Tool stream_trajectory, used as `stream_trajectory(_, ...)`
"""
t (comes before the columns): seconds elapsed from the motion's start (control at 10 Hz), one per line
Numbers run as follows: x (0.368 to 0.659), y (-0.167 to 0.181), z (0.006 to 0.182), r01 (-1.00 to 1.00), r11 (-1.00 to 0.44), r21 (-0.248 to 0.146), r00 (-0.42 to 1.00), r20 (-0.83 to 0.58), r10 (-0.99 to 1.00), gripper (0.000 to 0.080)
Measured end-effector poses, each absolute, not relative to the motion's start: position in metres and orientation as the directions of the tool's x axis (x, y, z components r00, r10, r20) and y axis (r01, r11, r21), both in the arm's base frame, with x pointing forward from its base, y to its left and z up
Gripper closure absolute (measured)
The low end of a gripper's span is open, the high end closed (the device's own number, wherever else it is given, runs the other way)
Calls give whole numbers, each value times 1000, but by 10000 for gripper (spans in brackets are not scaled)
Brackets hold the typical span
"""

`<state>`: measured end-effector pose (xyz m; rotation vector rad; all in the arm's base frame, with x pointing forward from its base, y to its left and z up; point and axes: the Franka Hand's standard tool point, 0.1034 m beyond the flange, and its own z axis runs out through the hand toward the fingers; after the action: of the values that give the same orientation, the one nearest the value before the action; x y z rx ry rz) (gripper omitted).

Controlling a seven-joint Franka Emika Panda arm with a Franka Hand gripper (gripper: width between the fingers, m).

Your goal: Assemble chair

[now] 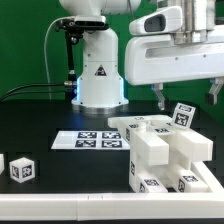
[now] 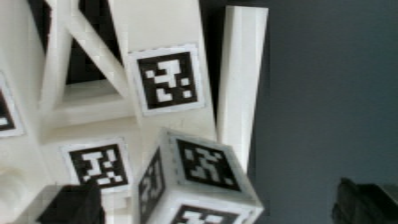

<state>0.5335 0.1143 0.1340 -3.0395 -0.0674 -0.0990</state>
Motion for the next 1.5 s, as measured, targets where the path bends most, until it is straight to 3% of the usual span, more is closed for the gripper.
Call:
stream_trajectory(0.5,543,106,135,-63,-993,-99,997,38,-67,151)
stream_trajectory(1.1,539,105,122,-79,-993,-92,996,37,-83,151)
stream_trajectory(1.2,539,105,122,-79,-993,-92,996,37,-83,251)
stream_trajectory(1.3,539,105,122,-79,-993,-92,996,37,-83,251)
stream_trajectory(1.4,539,105,122,-79,-993,-92,996,37,-83,434)
stream_trajectory(1.5,539,105,122,-79,-993,-92,996,37,-83,518)
